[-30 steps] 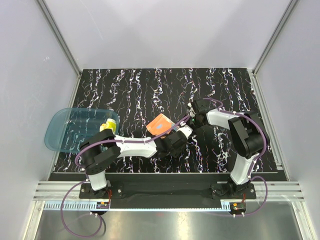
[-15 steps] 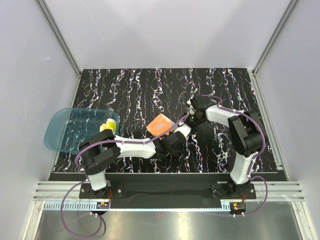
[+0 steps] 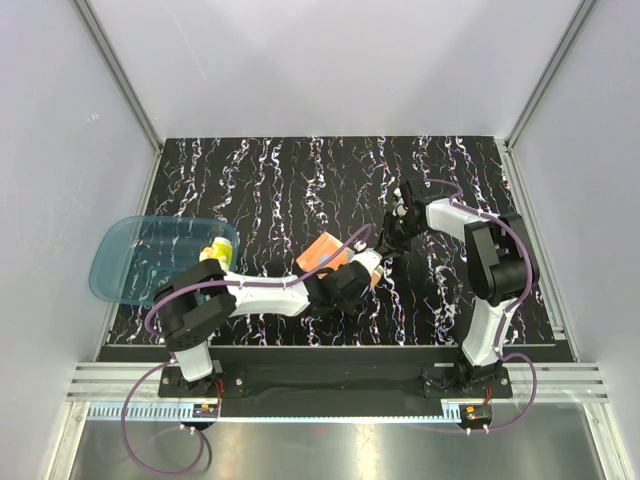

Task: Roll the towels
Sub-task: Roll the towel

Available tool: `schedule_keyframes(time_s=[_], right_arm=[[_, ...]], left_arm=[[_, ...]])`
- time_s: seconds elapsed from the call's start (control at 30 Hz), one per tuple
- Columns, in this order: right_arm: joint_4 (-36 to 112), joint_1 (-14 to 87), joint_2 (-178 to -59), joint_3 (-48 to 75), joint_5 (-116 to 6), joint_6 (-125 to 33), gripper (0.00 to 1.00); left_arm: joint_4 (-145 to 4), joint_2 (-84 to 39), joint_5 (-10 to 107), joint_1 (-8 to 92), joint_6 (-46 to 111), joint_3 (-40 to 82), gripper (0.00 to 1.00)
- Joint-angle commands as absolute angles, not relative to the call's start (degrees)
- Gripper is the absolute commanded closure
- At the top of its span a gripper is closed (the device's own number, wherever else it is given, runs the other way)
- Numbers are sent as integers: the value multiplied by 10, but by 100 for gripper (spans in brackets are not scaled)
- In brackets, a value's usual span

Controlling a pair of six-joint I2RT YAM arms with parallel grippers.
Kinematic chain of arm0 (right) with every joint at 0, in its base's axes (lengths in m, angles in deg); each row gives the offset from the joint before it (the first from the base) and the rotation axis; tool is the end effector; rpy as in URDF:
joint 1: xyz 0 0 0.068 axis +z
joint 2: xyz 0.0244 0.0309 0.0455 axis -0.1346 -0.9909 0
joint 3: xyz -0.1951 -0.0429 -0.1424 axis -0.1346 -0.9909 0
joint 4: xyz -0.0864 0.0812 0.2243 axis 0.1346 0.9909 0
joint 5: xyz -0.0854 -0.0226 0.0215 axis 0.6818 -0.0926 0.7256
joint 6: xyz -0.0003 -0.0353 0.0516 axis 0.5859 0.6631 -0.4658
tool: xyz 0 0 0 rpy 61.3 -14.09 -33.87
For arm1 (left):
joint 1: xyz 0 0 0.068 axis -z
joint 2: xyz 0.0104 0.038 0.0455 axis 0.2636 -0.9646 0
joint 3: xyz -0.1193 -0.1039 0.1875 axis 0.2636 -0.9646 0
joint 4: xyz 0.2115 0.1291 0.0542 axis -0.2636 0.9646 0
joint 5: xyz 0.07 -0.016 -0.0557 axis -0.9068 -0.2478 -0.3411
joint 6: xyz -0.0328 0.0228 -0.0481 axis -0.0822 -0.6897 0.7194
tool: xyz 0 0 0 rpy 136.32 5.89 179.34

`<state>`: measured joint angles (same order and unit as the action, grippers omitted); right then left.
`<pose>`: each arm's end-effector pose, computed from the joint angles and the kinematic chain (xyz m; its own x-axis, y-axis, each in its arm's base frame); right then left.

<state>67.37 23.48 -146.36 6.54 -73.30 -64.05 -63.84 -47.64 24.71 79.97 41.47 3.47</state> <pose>0.3355 0.1163 0.1167 -0.9851 0.1162 -0.1264 0.0352 0.8574 0.5135 0.1600 -0.3088 0.1258 -0.5891 0.4537 -0.6686 0.6330 0.7735 -0.0328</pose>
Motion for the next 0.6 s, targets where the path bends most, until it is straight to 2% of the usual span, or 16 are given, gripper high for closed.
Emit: schedule_keyframes(time_s=[0.0,0.3,0.57], right_arm=[[698,236,-1450,92,-703,-627,74],[775,210,-1328,103,-586,-614,67],[800,206,-1282,100,-605,-611,60]], left_arm=[[-601,-472,351,802,456,51,76],[-619,-479,524,758,533,93,75],[-784,-465,711,668,672,10,75]])
